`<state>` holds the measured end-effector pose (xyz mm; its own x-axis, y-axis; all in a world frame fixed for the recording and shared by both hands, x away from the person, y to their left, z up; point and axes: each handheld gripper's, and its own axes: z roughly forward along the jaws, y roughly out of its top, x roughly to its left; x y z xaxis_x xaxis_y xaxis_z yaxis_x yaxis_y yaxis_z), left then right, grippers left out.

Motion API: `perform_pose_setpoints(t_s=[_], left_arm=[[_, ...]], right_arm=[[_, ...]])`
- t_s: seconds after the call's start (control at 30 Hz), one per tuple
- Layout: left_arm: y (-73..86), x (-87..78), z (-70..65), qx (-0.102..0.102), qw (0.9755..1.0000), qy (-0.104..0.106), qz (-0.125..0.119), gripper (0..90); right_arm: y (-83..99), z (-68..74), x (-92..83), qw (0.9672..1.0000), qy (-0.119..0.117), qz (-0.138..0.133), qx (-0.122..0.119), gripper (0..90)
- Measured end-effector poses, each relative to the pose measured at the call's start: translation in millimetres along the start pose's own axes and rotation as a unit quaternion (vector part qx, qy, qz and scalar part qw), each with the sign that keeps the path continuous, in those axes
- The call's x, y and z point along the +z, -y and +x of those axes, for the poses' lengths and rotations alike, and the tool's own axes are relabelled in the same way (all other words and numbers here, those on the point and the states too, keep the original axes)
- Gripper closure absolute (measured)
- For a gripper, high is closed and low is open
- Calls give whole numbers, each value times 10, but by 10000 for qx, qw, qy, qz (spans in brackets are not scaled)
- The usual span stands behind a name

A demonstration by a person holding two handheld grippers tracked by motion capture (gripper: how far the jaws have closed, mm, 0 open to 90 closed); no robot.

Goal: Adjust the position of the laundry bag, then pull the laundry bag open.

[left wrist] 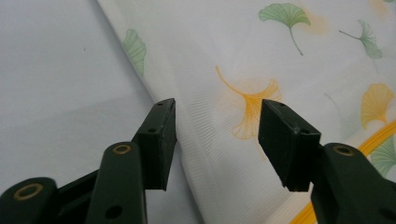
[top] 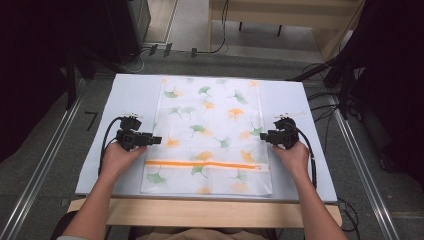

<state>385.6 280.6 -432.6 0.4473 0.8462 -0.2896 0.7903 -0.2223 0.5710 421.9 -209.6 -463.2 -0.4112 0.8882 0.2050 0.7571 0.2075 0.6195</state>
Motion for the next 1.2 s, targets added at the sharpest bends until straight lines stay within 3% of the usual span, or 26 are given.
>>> perform_pose_setpoints(t_s=[0.13,0.4,0.8,1.2], left_arm=[[-13,-71,-103,250,9997,37,-20,435],[-31,-116,-223,289,9992,279,-64,375],[-48,-113,-356,558,9980,311,2,370],[-107,-35,-420,673,9969,398,65,375]], right_arm=[[39,33,-149,9998,-99,-120,-119,578],[170,119,-324,9992,-291,-151,-225,577],[343,208,-488,9989,-388,-135,-218,556],[514,232,-640,9991,-322,-186,-214,545]])
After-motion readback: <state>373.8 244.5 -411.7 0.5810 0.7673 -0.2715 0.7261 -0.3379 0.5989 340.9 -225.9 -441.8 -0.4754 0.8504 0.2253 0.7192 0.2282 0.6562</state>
